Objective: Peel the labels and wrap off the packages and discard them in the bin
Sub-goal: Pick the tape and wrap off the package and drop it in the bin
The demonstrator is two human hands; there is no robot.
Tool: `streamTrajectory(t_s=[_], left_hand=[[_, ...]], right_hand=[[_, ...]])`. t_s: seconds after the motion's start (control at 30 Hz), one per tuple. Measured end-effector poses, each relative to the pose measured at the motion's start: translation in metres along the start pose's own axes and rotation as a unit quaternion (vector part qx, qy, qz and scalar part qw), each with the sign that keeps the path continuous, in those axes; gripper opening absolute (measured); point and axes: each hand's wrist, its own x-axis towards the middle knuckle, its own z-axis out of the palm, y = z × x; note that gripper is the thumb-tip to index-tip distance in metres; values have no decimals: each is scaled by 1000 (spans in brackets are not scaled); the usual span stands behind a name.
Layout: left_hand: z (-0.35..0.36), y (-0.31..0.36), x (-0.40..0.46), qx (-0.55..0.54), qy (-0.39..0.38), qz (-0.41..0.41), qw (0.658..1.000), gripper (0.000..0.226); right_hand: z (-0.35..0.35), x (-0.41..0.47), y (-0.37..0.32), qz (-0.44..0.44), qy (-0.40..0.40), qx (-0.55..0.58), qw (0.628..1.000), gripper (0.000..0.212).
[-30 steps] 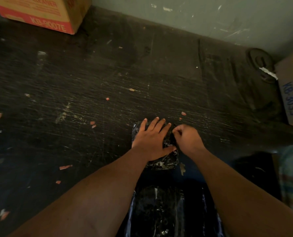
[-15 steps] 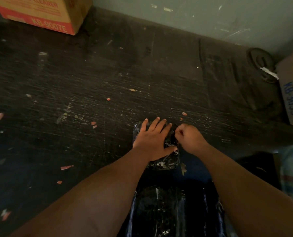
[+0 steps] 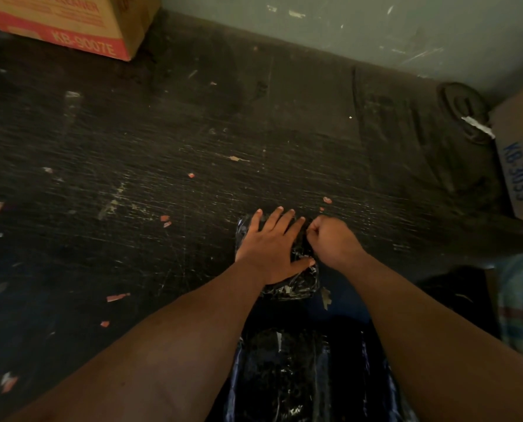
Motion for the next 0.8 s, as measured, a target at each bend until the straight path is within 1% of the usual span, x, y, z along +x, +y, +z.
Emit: streamTrajectory(t_s=[0.13,0.2,0.3,0.43,0.57,0.67,0.8], left_hand=[[1,-1,0,-8,5,3,1000,92],[2,-1,0,-8,8,4,1000,92],[3,-1,1,-7,9,5,1000,92],[3,-2,1,-4,9,6,1000,92],[3,-2,1,-1,8,6,1000,92],[2,-1,1,-3,8,3,1000,92],[3,0,1,1,5,0,1000,92]], right_hand=[[-2,4,-5,7,-27,-41,999,17],[-2,3,0,9,-26,-27,999,15],[-1,1,11,14,-16,23,1000,15],[1,-1,16,-6,2,51,999,18],[1,-1,8,-2,-4,24,1000,16],[2,1,2,8,7,-6,1000,19],[5,5,-5,34,5,-31,999,20]])
